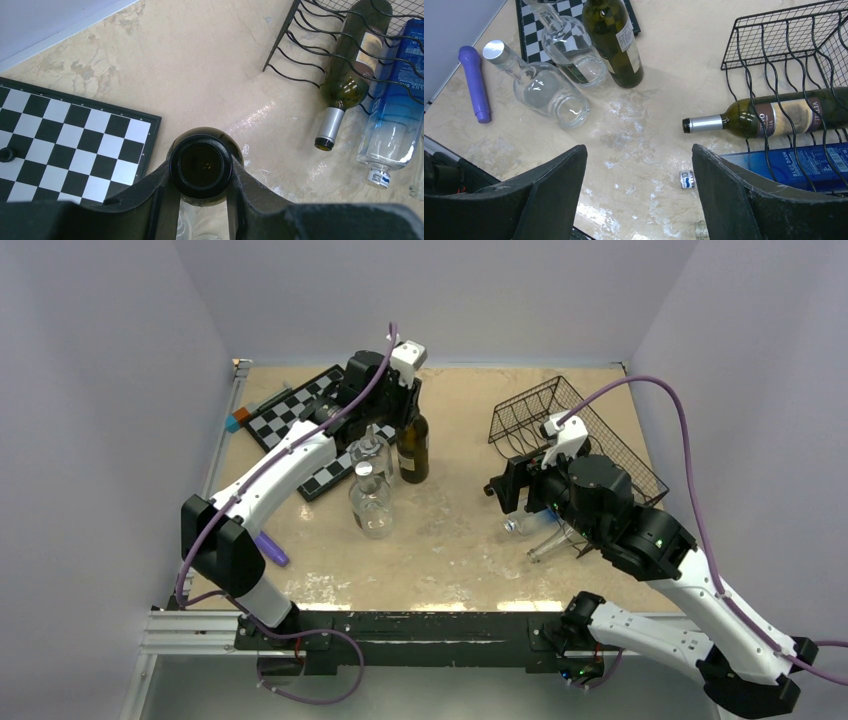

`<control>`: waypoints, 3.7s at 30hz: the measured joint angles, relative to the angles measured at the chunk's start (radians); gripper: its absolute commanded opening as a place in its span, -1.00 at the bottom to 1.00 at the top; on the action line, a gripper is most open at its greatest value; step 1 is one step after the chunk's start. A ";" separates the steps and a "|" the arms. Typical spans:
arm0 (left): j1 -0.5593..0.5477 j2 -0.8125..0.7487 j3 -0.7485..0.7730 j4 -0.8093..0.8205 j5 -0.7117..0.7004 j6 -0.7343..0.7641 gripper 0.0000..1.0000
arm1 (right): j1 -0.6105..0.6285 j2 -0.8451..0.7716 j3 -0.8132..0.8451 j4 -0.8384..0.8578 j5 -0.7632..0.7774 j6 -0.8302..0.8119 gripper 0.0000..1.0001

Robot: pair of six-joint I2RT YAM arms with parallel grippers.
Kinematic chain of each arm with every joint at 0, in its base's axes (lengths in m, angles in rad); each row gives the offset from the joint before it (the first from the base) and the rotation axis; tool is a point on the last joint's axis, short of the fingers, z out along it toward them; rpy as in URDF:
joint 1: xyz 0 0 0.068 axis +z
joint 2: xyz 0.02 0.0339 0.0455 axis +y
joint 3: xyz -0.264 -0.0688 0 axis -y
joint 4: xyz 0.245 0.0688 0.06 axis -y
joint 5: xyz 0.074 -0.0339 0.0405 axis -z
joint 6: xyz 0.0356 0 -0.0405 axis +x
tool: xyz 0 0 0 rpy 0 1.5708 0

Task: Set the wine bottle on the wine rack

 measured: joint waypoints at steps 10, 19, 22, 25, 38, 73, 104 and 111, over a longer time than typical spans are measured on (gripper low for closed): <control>-0.008 -0.037 0.082 -0.170 0.116 0.004 -1.00 | 0.000 -0.032 -0.063 0.070 -0.069 -0.073 0.97; -0.052 -0.214 0.257 -0.277 0.285 -0.005 -1.00 | 0.025 0.003 -0.139 0.282 -0.255 -0.190 0.97; -0.076 -0.278 0.279 -0.278 0.331 -0.008 -1.00 | 0.056 0.050 -0.161 0.372 -0.292 -0.274 0.97; -0.102 -0.320 0.287 -0.293 0.360 -0.023 -1.00 | 0.071 0.074 -0.180 0.435 -0.321 -0.344 0.97; -0.127 -0.335 0.306 -0.333 0.426 -0.069 -1.00 | 0.106 0.127 -0.236 0.624 -0.463 -0.471 0.97; -0.129 -0.538 0.126 -0.123 0.483 -0.022 0.23 | 0.199 0.205 -0.227 0.732 -0.259 -0.612 -1.00; -0.130 -0.766 0.241 -0.085 0.236 -0.005 0.97 | 0.334 0.226 -0.265 1.057 0.187 -1.727 -1.00; -0.130 -0.503 0.474 -0.475 0.215 -0.008 0.93 | 0.334 0.229 -0.315 1.082 0.187 -1.844 -1.00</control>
